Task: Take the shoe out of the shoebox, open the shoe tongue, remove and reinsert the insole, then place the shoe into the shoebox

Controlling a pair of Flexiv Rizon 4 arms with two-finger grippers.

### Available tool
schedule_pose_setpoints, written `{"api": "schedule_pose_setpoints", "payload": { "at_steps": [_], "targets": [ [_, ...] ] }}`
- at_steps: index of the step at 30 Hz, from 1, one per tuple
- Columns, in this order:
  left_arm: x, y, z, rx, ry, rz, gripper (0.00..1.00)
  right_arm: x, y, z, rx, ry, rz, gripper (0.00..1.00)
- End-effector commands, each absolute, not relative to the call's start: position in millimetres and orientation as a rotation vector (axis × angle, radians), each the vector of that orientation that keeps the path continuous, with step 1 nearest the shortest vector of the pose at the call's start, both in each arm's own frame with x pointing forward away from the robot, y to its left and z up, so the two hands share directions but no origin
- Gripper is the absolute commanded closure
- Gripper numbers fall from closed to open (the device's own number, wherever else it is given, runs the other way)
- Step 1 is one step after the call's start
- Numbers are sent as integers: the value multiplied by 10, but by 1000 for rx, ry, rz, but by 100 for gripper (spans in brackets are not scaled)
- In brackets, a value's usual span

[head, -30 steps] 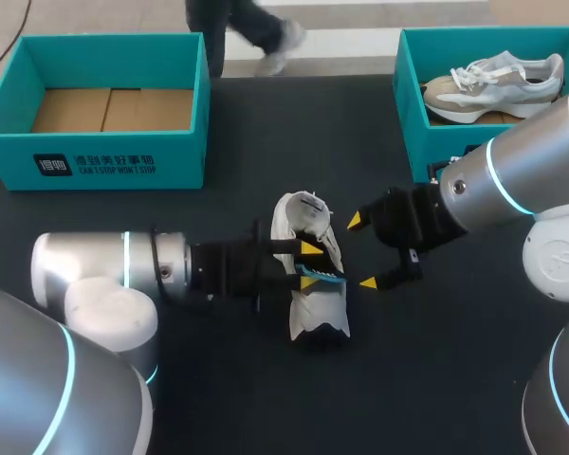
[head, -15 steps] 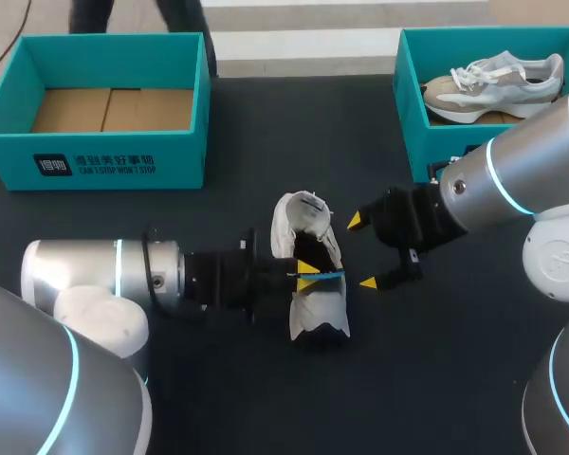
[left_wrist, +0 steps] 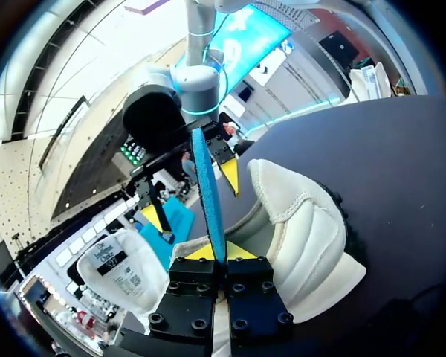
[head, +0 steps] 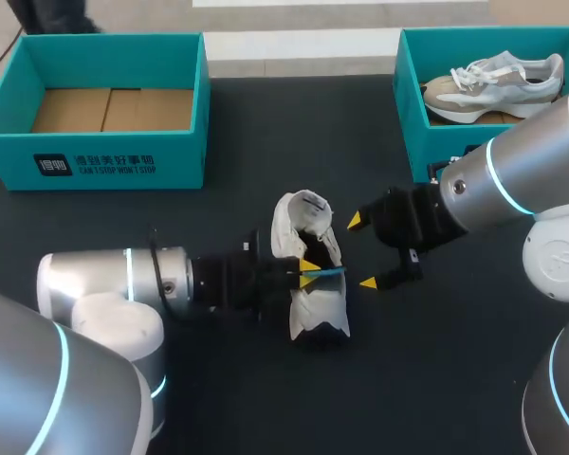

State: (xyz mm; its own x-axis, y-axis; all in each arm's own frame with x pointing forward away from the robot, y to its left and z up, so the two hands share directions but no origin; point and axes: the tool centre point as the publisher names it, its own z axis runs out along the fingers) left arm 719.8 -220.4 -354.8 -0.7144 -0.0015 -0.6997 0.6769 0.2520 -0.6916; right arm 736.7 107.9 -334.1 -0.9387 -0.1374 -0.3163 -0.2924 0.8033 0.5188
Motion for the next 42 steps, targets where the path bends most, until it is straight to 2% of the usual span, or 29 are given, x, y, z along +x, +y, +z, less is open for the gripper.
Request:
{"api": "schedule_pose_setpoints", "payload": {
  "at_steps": [1,2,3,13,18,20,34,40,42],
  "targets": [
    [7187,-2253,-3524,617,1945,-1503,66,7362,1085,-3345,-331,2727,846,0],
    [7161,-2242,-3492,620,1938,-1509,59,7362,1085,-3345,-331,2727,846,0],
    [7136,-2228,-3459,621,1932,-1513,58,7362,1085,-3345,-331,2727,846,0],
    [6931,-2073,-3198,631,1875,-1532,67,7362,1085,-3345,-331,2727,846,0],
    [6866,-2089,-3182,637,1876,-1545,82,7362,1085,-3345,-331,2727,846,0],
    [6863,-2121,-3216,641,1881,-1548,100,7362,1085,-3345,-331,2727,846,0],
    [7138,-2181,-3530,641,1929,-1526,100,7362,1085,-3345,-331,2727,846,0],
    [7106,-2177,-3483,626,1929,-1534,100,7362,1085,-3345,-331,2727,846,0],
    [7059,-2165,-3432,631,1919,-1539,70,7362,1085,-3345,-331,2727,846,0]
  ]
}}
